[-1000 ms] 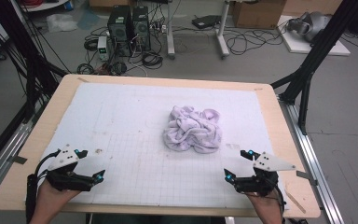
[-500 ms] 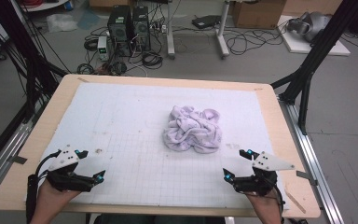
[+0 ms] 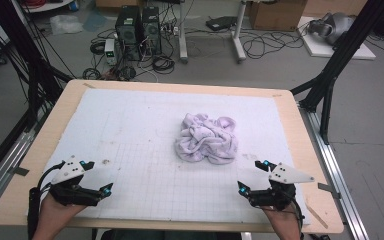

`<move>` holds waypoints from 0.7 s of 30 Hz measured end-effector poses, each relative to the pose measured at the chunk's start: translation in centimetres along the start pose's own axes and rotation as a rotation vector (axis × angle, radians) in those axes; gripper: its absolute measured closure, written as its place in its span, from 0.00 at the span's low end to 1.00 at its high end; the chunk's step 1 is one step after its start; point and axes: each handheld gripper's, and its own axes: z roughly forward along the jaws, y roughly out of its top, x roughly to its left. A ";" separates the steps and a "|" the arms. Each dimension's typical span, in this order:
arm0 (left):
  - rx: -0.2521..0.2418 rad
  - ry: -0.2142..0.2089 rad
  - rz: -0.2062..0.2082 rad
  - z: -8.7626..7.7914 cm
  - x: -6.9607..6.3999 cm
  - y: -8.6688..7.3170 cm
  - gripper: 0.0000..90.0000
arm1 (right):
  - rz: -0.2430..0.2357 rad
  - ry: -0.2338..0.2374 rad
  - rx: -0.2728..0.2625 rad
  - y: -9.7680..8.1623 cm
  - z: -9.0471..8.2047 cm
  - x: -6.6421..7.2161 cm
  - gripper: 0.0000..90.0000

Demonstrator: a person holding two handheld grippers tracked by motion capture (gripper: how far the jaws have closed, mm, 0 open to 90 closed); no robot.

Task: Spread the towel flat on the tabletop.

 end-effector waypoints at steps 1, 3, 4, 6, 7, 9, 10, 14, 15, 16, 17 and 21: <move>0.001 0.000 0.001 0.0 0.0 0.0 0.06 | -0.003 0.000 -0.002 0.0 0.0 0.0 0.11; 0.003 -0.001 0.006 0.0 0.0 0.0 0.06 | -0.002 -0.002 -0.006 0.1 0.1 0.0 0.11; 0.003 -0.001 0.006 0.0 0.0 0.0 0.06 | -0.001 -0.001 -0.008 0.1 0.1 0.0 0.11; 0.002 0.001 0.007 -0.1 0.0 0.0 0.06 | -0.003 0.001 -0.010 0.2 0.2 -0.1 0.11; 0.002 0.001 0.007 -0.1 0.0 0.0 0.06 | -0.001 0.003 -0.010 0.2 0.2 -0.1 0.11; 0.002 0.002 0.007 -0.1 0.0 0.0 0.06 | 0.001 0.004 -0.010 0.2 0.3 -0.1 0.11; 0.001 0.004 0.005 -0.1 0.0 0.0 0.06 | 0.003 0.008 -0.012 0.3 0.4 -0.1 0.11; -0.001 0.006 0.003 0.0 -0.1 0.0 0.06 | 0.006 0.017 -0.019 0.6 0.6 -0.4 0.11; -0.001 0.006 0.005 0.0 -0.1 0.0 0.06 | 0.009 0.021 -0.021 0.7 0.6 -0.4 0.11; -0.001 0.006 0.005 0.0 -0.1 0.0 0.06 | 0.009 0.021 -0.021 0.7 0.6 -0.4 0.11; -0.004 0.003 0.003 -0.1 -0.2 0.0 0.06 | 0.025 0.036 -0.024 0.8 0.8 -0.5 0.11; -0.011 0.007 0.001 -0.3 -0.2 0.1 0.06 | 0.019 0.048 -0.024 1.0 1.1 -0.5 0.11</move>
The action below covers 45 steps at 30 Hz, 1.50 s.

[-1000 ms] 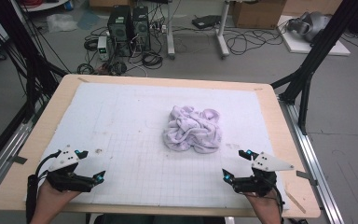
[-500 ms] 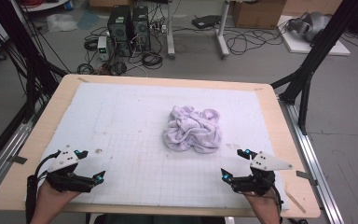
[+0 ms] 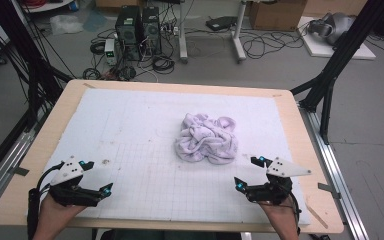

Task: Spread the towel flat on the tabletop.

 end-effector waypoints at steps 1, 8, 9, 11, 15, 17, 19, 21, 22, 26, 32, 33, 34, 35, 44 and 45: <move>-0.001 0.001 0.000 0.0 0.0 0.0 0.06 | 0.000 0.000 0.000 0.0 0.0 0.0 0.11; 0.004 0.000 0.009 0.0 -0.1 0.0 0.06 | -0.004 0.013 0.000 1.1 0.6 -0.5 0.11; 0.004 0.001 0.009 0.0 -0.1 0.0 0.06 | 0.004 0.018 -0.001 1.3 0.7 -0.6 0.11; 0.001 0.004 0.006 0.0 0.0 0.0 0.06 | 0.003 0.019 -0.004 1.6 0.9 -0.9 0.11; 0.000 0.008 0.009 -0.1 0.0 0.0 0.06 | 0.013 0.025 -0.023 2.3 1.3 -1.5 0.11; -0.003 0.009 0.006 -0.1 0.0 0.0 0.06 | 0.013 0.024 -0.021 2.6 1.5 -1.6 0.11; -0.002 0.013 0.005 -0.1 0.0 0.0 0.06 | 0.003 0.031 -0.012 3.3 2.1 -1.9 0.11; -0.001 0.012 0.007 -0.2 0.0 0.0 0.06 | -0.005 0.034 -0.008 3.5 2.3 -1.9 0.11; 0.001 0.014 0.009 -0.2 0.0 0.0 0.06 | -0.008 0.035 0.001 3.7 2.5 -2.0 0.11; -0.003 0.016 0.012 -0.2 0.0 0.0 0.06 | -0.031 0.045 -0.001 5.1 3.3 -2.2 0.11; -0.001 0.014 0.013 -0.2 0.0 0.0 0.06 | -0.049 0.053 0.007 7.1 4.4 -2.6 0.11; -0.002 0.016 0.013 -0.2 0.0 0.0 0.06 | -0.059 0.055 0.011 7.9 5.0 -2.8 0.11; -0.001 0.016 0.014 -0.2 0.1 0.1 0.06 | -0.059 0.055 0.011 7.9 5.0 -2.8 0.11; -0.003 0.017 0.012 -0.2 0.1 0.1 0.06 | -0.062 0.060 0.015 8.4 5.4 -2.8 0.11; -0.006 0.018 0.008 -0.3 0.2 0.1 0.06 | -0.089 0.105 0.083 10.8 9.9 -2.9 0.17; -0.006 0.018 0.008 -0.3 0.2 0.1 0.06 | -0.089 0.105 0.083 10.8 9.9 -2.9 0.17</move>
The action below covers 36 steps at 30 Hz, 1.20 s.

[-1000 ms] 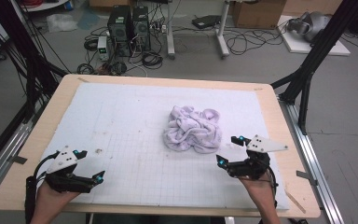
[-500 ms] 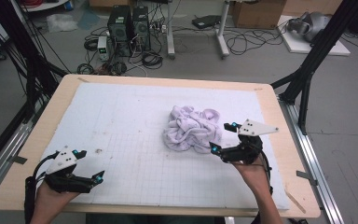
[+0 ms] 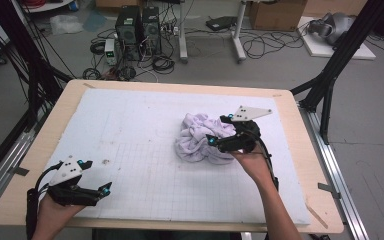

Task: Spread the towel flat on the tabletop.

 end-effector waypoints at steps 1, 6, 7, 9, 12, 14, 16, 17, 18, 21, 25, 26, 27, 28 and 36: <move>-0.003 0.002 -0.003 0.0 0.0 0.0 0.06 | 0.000 0.000 0.011 -0.1 0.5 -0.1 0.17; 0.000 -0.005 0.002 0.1 0.0 0.0 0.06 | 0.023 0.002 0.098 -1.3 3.4 -1.0 0.23; -0.001 -0.005 0.000 0.1 0.0 0.0 0.06 | 0.034 0.000 0.108 -1.7 3.9 -1.2 0.23; 0.001 -0.006 0.004 0.1 0.0 0.0 0.06 | 0.042 0.004 0.135 -2.4 4.8 -1.4 0.27; 0.000 -0.004 0.000 0.1 0.1 0.0 0.06 | 0.025 -0.010 0.156 -3.0 5.6 -1.4 0.27; 0.002 -0.005 -0.001 0.1 0.1 0.0 0.06 | 0.011 -0.020 0.164 -3.4 6.0 -1.2 0.34; 0.004 -0.006 -0.004 0.2 0.1 0.0 0.06 | -0.014 -0.036 0.178 -3.8 6.3 -1.0 0.48; 0.006 -0.010 -0.001 0.3 0.1 0.0 0.06 | -0.020 -0.042 0.191 -4.0 6.4 -0.9 0.52; 0.006 -0.010 -0.001 0.4 0.0 0.0 0.06 | -0.020 -0.042 0.191 -4.0 6.4 -0.9 0.52; 0.007 -0.017 0.006 0.5 -0.3 0.1 0.06 | -0.014 -0.039 0.207 -4.3 6.2 -1.1 0.66; 0.003 -0.023 0.010 0.5 -0.4 0.1 0.06 | -0.022 -0.030 0.214 -3.8 5.7 -0.8 0.75; 0.001 -0.024 0.006 0.5 -0.3 0.1 0.06 | -0.013 -0.023 0.205 -3.7 5.5 -0.7 0.76; 0.002 -0.024 0.004 0.5 -0.3 0.1 0.06 | -0.013 -0.023 0.205 -3.7 5.5 -0.7 0.76; 0.006 -0.024 0.000 0.6 -0.1 0.1 0.06 | 0.006 0.000 0.191 -3.3 5.1 -0.7 0.78; 0.008 -0.032 0.008 0.8 -0.3 0.3 0.06 | -0.002 0.093 0.121 0.4 3.1 1.8 0.79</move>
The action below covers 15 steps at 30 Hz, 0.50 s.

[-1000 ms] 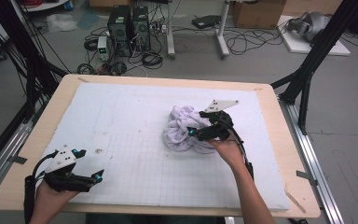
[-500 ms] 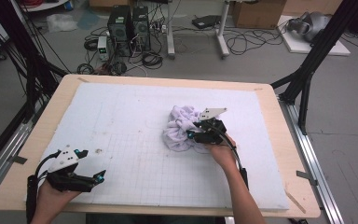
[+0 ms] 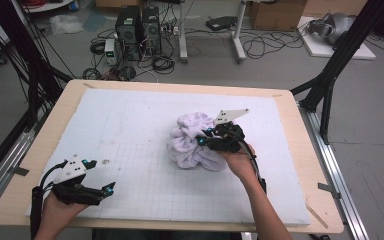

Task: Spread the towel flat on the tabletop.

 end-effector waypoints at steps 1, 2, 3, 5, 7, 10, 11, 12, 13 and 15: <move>0.000 0.000 0.000 0.0 0.0 0.0 0.06 | 0.000 0.000 0.000 0.0 0.0 0.0 0.79; -0.004 -0.001 -0.002 0.0 0.0 0.0 0.06 | 0.001 0.007 -0.003 0.4 -0.3 0.5 0.79; -0.005 -0.001 -0.002 -0.1 0.0 0.0 0.06 | -0.010 0.034 -0.029 1.4 -0.9 1.7 0.79; -0.006 -0.002 -0.004 -0.1 0.1 0.0 0.06 | -0.009 0.068 -0.052 2.1 -1.4 3.0 0.79; -0.006 -0.004 -0.003 -0.1 0.0 0.0 0.06 | -0.015 0.095 -0.065 2.2 -1.6 4.3 0.79; -0.008 -0.007 0.005 -0.2 -0.1 0.0 0.06 | 0.002 0.153 -0.055 0.9 -0.9 6.2 0.77; -0.008 -0.008 0.002 -0.2 -0.1 0.1 0.06 | 0.006 0.169 -0.035 0.3 -0.4 6.8 0.77; -0.009 -0.009 0.001 -0.1 -0.1 0.1 0.06 | 0.006 0.169 -0.035 0.3 -0.4 6.8 0.77; -0.012 -0.012 -0.002 -0.1 -0.2 0.1 0.06 | -0.005 0.188 0.016 -1.2 1.0 7.8 0.72; -0.011 -0.021 -0.001 0.0 -0.2 0.2 0.06 | -0.042 0.165 0.087 -2.6 2.1 8.5 0.65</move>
